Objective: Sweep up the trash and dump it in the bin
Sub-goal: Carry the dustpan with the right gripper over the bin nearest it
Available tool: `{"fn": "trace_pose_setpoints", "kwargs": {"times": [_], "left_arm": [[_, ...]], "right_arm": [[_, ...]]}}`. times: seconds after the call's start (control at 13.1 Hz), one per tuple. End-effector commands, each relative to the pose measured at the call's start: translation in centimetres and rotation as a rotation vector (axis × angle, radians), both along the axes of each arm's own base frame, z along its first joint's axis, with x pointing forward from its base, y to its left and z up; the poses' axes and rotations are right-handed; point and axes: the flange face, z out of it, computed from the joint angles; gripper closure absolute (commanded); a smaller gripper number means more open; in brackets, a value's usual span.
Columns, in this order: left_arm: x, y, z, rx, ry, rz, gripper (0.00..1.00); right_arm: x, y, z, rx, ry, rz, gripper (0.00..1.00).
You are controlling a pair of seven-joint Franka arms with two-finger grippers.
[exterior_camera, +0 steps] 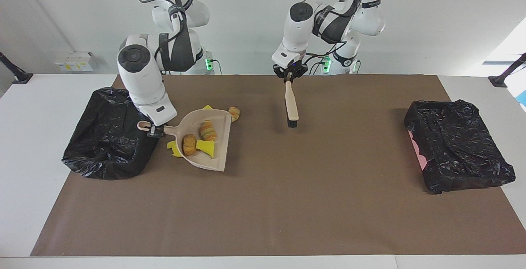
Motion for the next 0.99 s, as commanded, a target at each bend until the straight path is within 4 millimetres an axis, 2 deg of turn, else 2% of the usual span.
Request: {"fn": "trace_pose_setpoints", "kwargs": {"times": [0.0, 0.38, 0.46, 0.69, 0.84, 0.91], "left_arm": [[-1.1, -1.3, -2.0, 0.003, 0.018, -0.011, 1.0], [-3.6, -2.6, -3.4, -0.016, 0.037, -0.018, 1.0], [-3.6, -2.6, -4.1, -0.014, 0.036, -0.012, 1.0], [-3.5, -2.7, -4.3, -0.024, 0.026, -0.009, 1.0], [-3.5, -2.7, -4.4, -0.029, 0.02, -0.007, 1.0], [-3.5, -2.6, -4.5, -0.026, 0.022, -0.006, 0.76]], "right_arm": [[0.1, -4.4, 2.5, 0.02, -0.014, -0.004, 1.0], [-0.2, -10.2, 3.9, -0.009, -0.036, -0.009, 1.0], [-0.2, -11.5, 4.4, -0.035, -0.043, -0.003, 1.0], [-0.5, -15.2, 6.0, -0.093, -0.056, 0.021, 1.0], [-1.6, -19.4, 6.2, -0.11, -0.039, 0.035, 1.0], [-2.2, -21.4, 6.2, -0.124, -0.026, 0.047, 1.0]]}}
